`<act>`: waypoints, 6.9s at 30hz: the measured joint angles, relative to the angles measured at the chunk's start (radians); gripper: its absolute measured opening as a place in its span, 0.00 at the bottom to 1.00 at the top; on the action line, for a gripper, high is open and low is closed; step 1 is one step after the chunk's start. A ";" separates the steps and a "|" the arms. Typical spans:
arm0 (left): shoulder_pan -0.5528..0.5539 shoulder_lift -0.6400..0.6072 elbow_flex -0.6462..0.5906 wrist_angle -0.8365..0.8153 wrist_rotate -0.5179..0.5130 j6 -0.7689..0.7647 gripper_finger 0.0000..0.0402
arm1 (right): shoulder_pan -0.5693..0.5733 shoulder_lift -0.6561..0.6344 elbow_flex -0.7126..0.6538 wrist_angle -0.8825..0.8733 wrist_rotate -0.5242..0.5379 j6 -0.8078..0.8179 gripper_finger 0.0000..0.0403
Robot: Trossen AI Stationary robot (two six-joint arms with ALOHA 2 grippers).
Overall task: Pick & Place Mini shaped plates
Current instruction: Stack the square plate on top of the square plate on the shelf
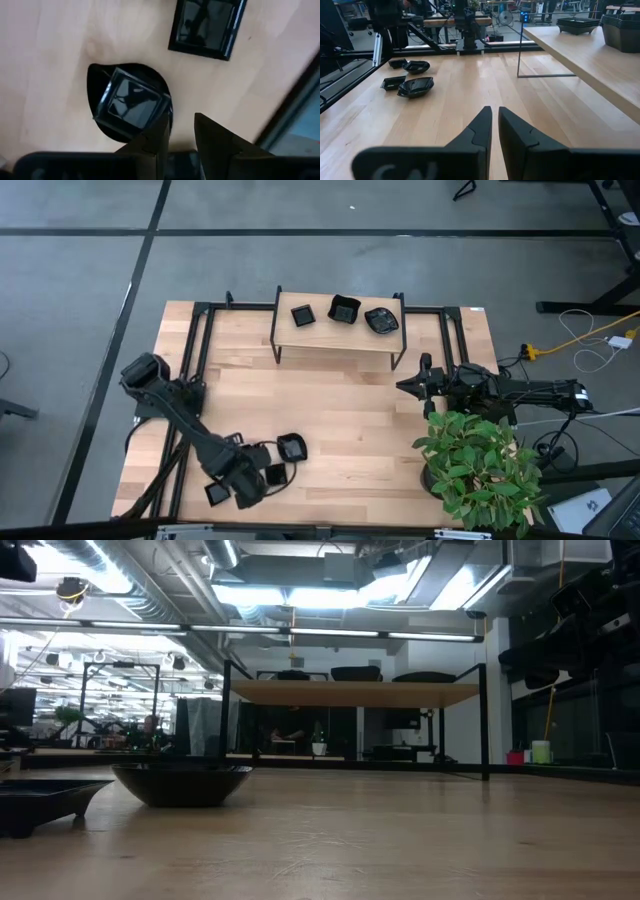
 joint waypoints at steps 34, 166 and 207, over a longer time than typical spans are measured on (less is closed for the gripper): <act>-0.055 0.156 0.018 -0.116 0.044 0.104 0.22 | 0.000 0.000 0.000 0.000 0.000 0.000 0.08; 0.797 -0.159 -0.021 0.433 -0.884 1.126 0.00 | 0.000 0.000 0.000 0.000 0.000 0.000 0.08; 1.002 -0.159 -0.017 0.508 -0.652 0.956 0.10 | 0.000 0.000 0.000 0.000 0.000 0.000 0.08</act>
